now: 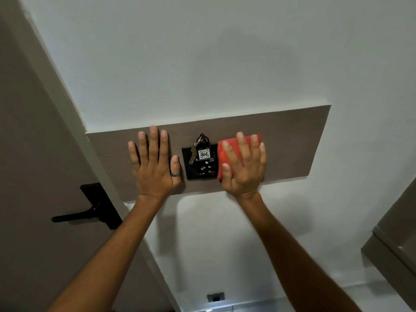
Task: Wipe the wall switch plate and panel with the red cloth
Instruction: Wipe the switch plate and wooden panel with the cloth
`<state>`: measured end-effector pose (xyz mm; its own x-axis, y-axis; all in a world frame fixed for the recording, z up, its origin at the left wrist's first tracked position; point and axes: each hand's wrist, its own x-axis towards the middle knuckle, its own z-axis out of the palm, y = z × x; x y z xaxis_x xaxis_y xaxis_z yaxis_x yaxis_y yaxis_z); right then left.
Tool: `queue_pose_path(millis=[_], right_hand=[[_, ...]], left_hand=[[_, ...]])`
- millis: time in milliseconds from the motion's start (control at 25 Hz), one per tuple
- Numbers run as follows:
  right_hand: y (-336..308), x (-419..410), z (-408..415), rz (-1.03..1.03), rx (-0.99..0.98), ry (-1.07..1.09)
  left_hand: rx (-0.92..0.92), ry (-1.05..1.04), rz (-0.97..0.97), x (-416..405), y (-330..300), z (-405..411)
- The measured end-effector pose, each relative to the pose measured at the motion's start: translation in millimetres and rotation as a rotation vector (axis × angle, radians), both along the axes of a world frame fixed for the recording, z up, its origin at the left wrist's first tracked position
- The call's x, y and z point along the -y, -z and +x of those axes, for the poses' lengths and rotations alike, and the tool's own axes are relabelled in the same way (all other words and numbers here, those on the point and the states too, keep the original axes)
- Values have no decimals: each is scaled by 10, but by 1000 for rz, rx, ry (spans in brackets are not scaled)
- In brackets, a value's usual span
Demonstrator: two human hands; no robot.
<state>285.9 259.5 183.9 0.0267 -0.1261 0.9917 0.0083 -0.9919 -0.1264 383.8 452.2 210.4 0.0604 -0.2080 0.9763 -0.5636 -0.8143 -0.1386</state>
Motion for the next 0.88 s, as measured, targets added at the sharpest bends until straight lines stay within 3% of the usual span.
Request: queue_pose_path(millis=[120,240,360,480,600,680,800,880], right_hand=[[-66,-182,13,165,35,38],[-41,-43,21,-80,15,8],[-142,55,7,-3,25,5],[34,93,-68,-238,0,59],[-182,378,-105,-333,-38,47],[-278,229,-55,-277,-32,72],[-200,26,43,57,-18,-4],[-22,27,-4,-90,9,55]], left_hand=[[-25,-2,-25,30,-3,-33],[-21,17,-12,28,4,-51],[-39,4,6,25,-39,-62],[-30,13,-3,33,-21,-39],[-30,21,-26,31,-32,-40],[-32,10,-14,35,-35,-45],[-55,42,-27,32,-2,-34],[-9,27,2,35,-7,-59]])
